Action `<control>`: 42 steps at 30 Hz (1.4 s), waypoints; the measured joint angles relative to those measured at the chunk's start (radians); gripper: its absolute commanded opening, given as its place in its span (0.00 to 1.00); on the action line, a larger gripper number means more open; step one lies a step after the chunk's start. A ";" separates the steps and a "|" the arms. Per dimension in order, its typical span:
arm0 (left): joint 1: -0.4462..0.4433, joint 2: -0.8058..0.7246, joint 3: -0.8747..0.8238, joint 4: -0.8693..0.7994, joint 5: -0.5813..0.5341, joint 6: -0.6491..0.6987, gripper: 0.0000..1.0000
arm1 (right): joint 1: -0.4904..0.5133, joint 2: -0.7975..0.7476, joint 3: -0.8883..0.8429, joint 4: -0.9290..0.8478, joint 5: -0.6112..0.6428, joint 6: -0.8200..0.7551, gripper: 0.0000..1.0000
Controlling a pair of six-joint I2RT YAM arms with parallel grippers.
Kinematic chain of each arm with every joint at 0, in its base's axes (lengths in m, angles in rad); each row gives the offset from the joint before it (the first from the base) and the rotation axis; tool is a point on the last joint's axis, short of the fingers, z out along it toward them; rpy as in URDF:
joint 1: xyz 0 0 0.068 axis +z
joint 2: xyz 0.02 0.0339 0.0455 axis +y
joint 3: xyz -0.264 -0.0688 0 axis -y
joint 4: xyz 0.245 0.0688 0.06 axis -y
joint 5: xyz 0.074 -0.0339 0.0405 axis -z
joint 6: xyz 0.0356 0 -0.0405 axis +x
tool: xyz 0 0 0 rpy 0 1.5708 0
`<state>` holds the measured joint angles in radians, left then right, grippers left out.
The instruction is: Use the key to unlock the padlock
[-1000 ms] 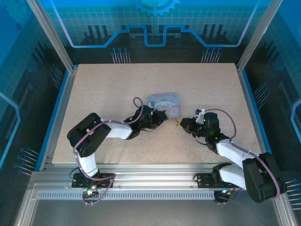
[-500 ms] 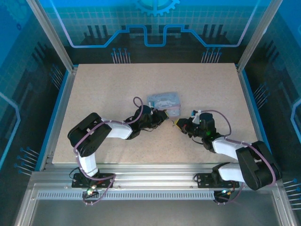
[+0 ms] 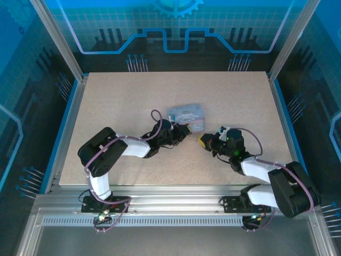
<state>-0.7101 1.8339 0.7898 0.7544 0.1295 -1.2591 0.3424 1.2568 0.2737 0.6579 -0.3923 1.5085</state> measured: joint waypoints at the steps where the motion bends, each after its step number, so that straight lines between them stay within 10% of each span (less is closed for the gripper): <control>1: 0.000 0.000 0.000 0.002 0.001 0.000 0.00 | 0.001 0.003 0.000 0.003 0.000 0.004 0.00; 42: 0.001 0.017 -0.001 0.060 0.026 -0.026 0.00 | 0.052 0.133 0.016 0.145 0.045 0.022 0.00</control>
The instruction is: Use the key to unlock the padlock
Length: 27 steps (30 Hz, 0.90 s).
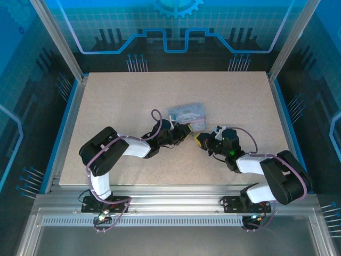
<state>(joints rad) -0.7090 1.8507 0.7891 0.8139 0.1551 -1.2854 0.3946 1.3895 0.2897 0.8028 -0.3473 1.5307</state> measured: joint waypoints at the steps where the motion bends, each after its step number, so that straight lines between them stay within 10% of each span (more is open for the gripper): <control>1: 0.000 0.000 0.000 0.000 0.000 0.000 0.00 | 0.000 0.000 0.000 0.001 0.000 0.000 0.00; 27: 0.007 0.000 -0.001 0.031 0.008 -0.018 0.00 | 0.000 -0.049 0.000 -0.009 0.011 -0.001 0.00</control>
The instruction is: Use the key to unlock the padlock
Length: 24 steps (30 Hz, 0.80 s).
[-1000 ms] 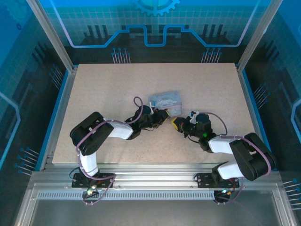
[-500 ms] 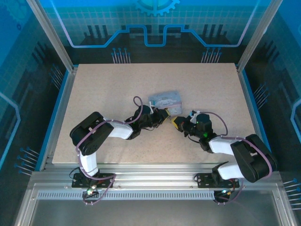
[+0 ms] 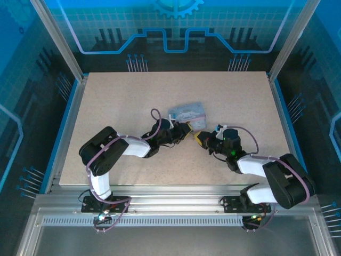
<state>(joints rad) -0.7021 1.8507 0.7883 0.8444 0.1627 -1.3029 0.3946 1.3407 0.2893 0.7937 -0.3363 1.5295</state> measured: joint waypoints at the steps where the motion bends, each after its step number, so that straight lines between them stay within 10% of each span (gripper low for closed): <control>1: 0.000 0.000 0.000 0.000 0.000 -0.001 0.00 | 0.000 -0.003 0.000 -0.002 0.002 0.000 0.00; 24: 0.006 0.000 0.000 -0.001 0.003 -0.001 0.00 | 0.006 -0.028 -0.001 -0.007 0.016 -0.012 0.00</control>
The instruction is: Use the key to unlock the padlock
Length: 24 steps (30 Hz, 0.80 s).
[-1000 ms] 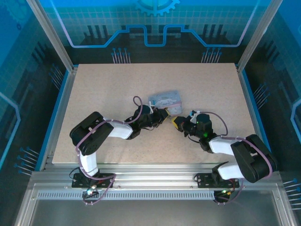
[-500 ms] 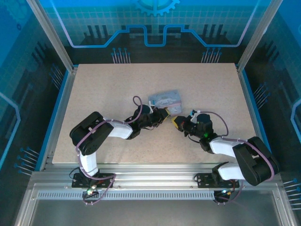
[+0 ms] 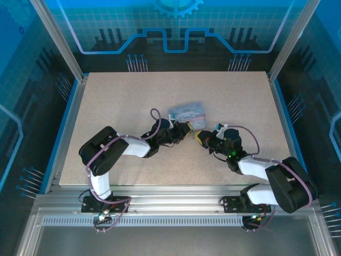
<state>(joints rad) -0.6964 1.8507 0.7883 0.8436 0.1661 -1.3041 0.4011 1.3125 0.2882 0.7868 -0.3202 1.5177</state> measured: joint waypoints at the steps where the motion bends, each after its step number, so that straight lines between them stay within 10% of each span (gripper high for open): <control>1: 0.000 0.000 0.000 0.000 0.000 0.000 0.00 | 0.000 0.003 0.000 0.000 0.000 0.000 0.00; 24: 0.006 0.000 -0.006 0.000 0.008 -0.006 0.00 | 0.001 -0.013 -0.025 -0.010 0.007 -0.019 0.00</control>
<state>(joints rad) -0.6899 1.8507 0.7826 0.8440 0.1738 -1.3106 0.4023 1.2995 0.2630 0.7773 -0.3130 1.4990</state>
